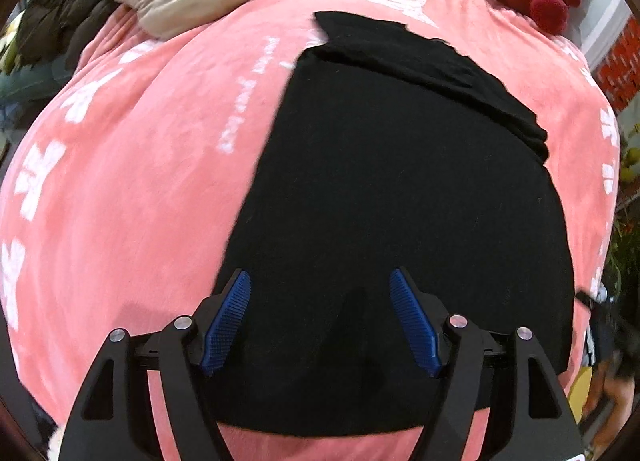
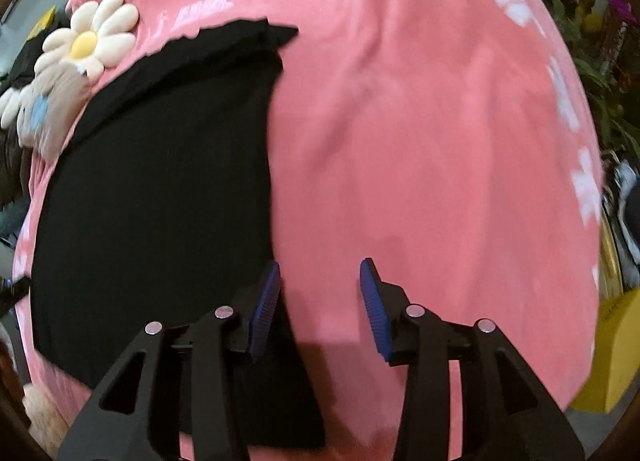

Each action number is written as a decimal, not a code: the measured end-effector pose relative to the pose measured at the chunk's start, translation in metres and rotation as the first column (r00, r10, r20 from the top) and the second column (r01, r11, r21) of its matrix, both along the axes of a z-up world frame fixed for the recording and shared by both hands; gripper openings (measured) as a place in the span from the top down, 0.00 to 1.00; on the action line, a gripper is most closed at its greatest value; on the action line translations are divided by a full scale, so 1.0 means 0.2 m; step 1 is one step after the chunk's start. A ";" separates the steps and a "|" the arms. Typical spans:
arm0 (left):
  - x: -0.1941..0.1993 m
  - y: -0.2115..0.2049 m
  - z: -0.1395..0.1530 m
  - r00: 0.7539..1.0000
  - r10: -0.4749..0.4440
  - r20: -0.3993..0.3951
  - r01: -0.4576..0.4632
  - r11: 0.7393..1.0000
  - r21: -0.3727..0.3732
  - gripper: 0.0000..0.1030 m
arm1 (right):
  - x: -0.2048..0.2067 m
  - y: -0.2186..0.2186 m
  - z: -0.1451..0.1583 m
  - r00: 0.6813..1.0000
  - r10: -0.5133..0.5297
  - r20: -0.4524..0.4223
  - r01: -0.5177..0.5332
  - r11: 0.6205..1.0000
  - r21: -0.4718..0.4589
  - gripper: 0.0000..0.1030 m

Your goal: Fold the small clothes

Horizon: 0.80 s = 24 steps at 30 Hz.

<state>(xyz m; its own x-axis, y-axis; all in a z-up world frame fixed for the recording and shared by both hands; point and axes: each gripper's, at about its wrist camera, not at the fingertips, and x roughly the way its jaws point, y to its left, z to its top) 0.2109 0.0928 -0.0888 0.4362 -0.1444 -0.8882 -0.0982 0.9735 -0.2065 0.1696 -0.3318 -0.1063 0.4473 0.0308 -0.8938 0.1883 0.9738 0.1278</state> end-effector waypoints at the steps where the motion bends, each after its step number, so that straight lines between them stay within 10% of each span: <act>1: -0.02 0.02 0.00 1.000 0.009 -0.003 -0.009 1.000 0.000 0.32 | -0.05 0.00 0.00 1.000 -0.010 -0.008 0.010 1.000 0.006 0.53; 21: -0.23 0.16 -0.17 0.999 0.040 0.001 -0.040 0.999 -0.001 0.30 | -0.20 0.13 -0.11 0.999 -0.030 -0.026 0.033 0.994 0.106 0.35; 24: -0.21 0.12 -0.16 1.000 -0.006 0.004 0.006 0.999 0.033 0.39 | -0.20 0.13 -0.10 0.999 -0.025 -0.024 0.027 0.993 0.116 0.50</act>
